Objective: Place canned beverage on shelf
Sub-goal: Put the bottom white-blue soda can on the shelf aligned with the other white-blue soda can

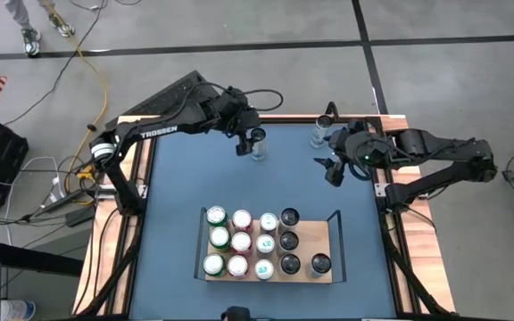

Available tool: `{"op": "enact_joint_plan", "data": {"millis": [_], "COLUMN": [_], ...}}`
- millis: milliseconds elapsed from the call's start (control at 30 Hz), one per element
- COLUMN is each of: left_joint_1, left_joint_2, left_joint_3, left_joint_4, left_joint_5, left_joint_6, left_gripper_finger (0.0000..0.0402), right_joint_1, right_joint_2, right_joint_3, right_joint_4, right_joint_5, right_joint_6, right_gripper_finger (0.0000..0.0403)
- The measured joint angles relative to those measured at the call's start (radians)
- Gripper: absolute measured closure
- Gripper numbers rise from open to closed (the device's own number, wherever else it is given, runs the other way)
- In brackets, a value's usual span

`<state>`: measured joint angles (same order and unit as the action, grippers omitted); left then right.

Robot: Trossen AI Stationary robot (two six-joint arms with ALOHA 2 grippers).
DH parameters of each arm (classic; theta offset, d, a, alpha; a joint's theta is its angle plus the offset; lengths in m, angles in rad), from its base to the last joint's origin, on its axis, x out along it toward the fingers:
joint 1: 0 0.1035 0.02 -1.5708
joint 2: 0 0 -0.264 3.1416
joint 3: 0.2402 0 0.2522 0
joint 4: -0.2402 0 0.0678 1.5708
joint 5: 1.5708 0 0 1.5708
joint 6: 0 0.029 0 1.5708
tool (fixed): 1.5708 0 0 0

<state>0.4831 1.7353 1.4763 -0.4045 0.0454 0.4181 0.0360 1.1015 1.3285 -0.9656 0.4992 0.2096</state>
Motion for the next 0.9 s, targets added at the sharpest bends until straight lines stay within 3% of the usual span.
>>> {"op": "enact_joint_plan", "data": {"millis": [567,900], "left_joint_1": [-0.005,-0.001], "left_joint_2": [0.087,0.110], "left_joint_3": [0.003,0.001], "left_joint_4": [0.048,-0.005], "left_joint_5": [0.007,-0.004], "left_joint_6": [0.060,0.062], "left_gripper_finger": [0.0070,0.0079], "right_joint_1": [0.000,-0.008], "right_joint_2": [0.000,0.000], "right_joint_3": [0.000,-0.001], "right_joint_4": [-0.002,-0.007], "right_joint_5": [0.000,0.000], "right_joint_6": [0.019,0.026], "right_gripper_finger": [0.0102,0.0102]}}
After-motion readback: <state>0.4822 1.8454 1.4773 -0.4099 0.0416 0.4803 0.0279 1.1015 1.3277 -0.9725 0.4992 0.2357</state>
